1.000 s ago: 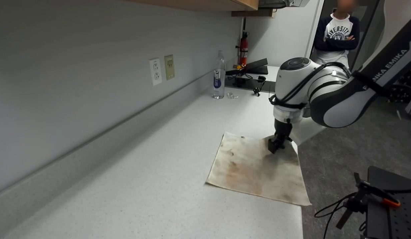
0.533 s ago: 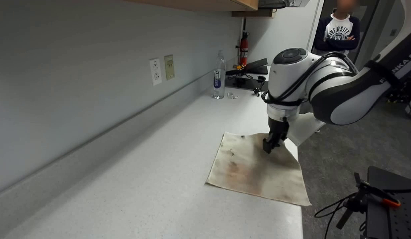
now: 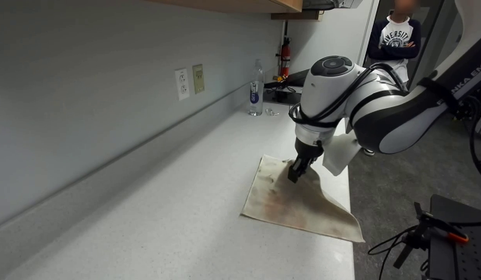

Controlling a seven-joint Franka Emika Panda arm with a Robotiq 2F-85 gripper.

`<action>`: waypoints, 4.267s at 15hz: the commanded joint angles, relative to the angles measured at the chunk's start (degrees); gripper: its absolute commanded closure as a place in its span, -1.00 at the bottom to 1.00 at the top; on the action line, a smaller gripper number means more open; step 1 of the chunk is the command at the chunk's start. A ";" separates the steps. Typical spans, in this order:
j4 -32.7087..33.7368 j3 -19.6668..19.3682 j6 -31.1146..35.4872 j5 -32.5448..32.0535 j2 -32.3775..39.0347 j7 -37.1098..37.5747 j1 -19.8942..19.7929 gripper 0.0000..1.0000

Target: Fold the towel on the countertop

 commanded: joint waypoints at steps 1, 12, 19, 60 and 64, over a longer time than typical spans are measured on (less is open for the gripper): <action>2.91 0.30 3.53 -2.84 3.91 -0.62 0.37 1.00; 4.63 2.61 4.47 0.32 8.78 -3.66 4.47 1.00; 3.82 3.21 3.00 0.33 6.91 -7.77 5.80 1.00; 7.20 6.14 -0.09 14.74 6.21 -24.43 7.38 -0.86; 6.25 9.65 -1.54 20.07 3.87 -28.06 6.44 -1.00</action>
